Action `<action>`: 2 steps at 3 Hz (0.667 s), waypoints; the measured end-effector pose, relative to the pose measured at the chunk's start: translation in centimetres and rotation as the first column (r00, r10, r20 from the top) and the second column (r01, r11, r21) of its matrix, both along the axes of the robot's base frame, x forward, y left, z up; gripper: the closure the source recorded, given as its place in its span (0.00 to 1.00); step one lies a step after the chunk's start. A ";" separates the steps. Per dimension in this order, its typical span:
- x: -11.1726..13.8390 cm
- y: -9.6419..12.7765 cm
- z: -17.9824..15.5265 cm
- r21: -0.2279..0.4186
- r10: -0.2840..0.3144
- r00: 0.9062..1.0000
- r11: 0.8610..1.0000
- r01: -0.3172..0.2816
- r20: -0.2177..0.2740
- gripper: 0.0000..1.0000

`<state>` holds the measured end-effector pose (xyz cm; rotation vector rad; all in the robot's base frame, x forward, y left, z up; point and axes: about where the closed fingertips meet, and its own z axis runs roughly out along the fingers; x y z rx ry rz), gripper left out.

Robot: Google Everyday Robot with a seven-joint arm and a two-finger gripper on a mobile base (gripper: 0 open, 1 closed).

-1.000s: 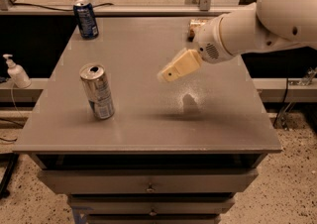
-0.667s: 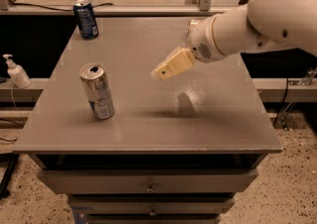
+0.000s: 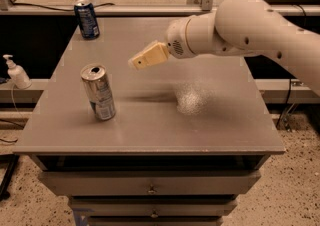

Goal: Pick pepsi can

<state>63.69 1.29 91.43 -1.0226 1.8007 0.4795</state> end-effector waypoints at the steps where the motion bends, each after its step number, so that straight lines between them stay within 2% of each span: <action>1: 2.8 2.6 -1.2 0.072 -0.028 1.000 0.997 0.027 0.014 0.00; 2: 5.8 5.1 -1.7 0.127 -0.043 0.998 0.991 0.037 0.042 0.00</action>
Offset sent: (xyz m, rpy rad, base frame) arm 0.0959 0.0785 -0.0224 0.1962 -0.0812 -0.0627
